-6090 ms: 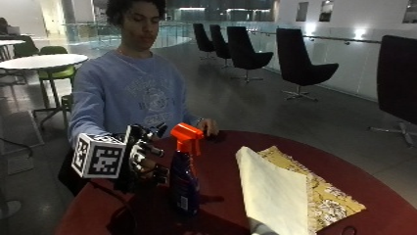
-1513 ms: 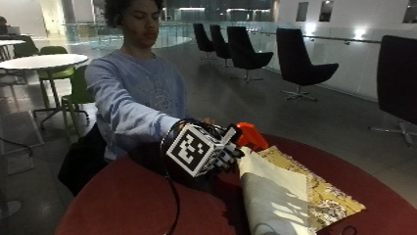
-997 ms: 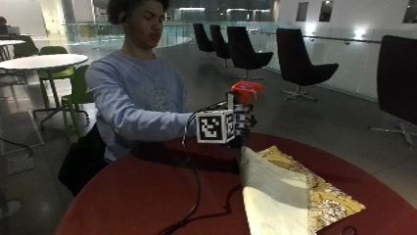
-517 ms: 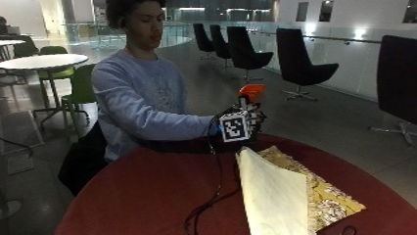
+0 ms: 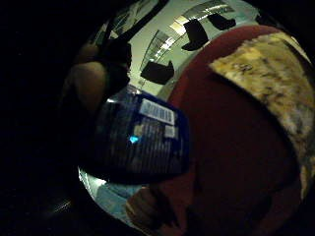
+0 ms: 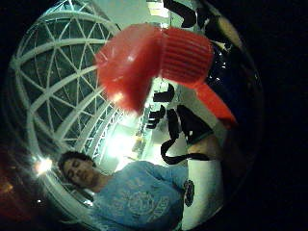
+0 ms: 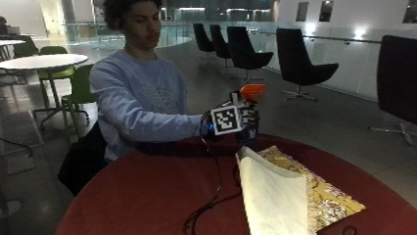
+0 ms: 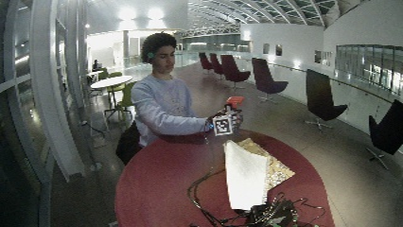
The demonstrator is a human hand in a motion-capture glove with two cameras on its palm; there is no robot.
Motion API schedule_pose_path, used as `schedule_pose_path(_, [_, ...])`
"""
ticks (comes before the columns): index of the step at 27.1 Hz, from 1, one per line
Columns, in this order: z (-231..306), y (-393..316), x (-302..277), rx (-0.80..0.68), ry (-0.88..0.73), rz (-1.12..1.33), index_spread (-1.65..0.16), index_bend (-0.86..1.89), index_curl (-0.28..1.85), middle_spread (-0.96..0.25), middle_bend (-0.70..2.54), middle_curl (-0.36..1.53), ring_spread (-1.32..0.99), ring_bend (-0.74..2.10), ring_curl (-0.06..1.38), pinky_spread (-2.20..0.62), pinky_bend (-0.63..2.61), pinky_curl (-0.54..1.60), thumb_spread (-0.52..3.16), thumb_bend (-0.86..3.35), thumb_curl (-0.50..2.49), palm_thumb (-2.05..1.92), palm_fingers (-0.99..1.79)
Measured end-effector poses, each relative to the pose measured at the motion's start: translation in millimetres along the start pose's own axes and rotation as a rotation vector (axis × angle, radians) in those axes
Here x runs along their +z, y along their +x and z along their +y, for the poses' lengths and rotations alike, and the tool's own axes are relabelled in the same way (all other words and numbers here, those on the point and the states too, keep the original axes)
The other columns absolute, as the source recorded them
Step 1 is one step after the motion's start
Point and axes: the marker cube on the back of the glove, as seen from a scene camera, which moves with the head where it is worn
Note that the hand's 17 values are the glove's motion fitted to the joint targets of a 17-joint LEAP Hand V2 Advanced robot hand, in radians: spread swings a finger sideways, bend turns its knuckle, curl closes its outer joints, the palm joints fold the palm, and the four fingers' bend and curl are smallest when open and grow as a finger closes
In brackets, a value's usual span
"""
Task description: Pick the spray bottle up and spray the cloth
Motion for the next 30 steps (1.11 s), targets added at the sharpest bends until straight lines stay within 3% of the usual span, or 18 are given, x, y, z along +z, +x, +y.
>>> schedule_pose_path(7, [60.0, 1.3, -89.9, 0.018, 0.082, 0.461, -0.32, 0.07, 0.28, -0.05, 0.27, 0.46, -0.03, 0.38, 0.37, 0.17, 0.24, 0.37, 1.01, -0.03, 0.50, 0.78, 0.81])
schedule_pose_path(18, [201.5, 44.5, -208.6, 0.201, 0.168, 1.035, -0.34, 0.11, 0.26, -0.04, 0.26, 0.45, 0.00, 0.35, 0.36, 0.19, 0.26, 0.37, 1.06, -0.02, 0.47, 0.75, 0.77])
schedule_pose_path(23, [244.3, 56.8, -236.8, 0.275, 0.207, 1.085, -0.34, 0.11, 0.25, -0.04, 0.26, 0.45, 0.00, 0.35, 0.36, 0.19, 0.25, 0.36, 1.07, -0.02, 0.47, 0.75, 0.78])
schedule_pose_path(30, [262.1, 65.1, -257.0, 0.299, 0.223, 1.102, -0.34, 0.12, 0.25, -0.04, 0.27, 0.44, 0.00, 0.35, 0.36, 0.20, 0.23, 0.36, 1.08, -0.02, 0.45, 0.76, 0.80])
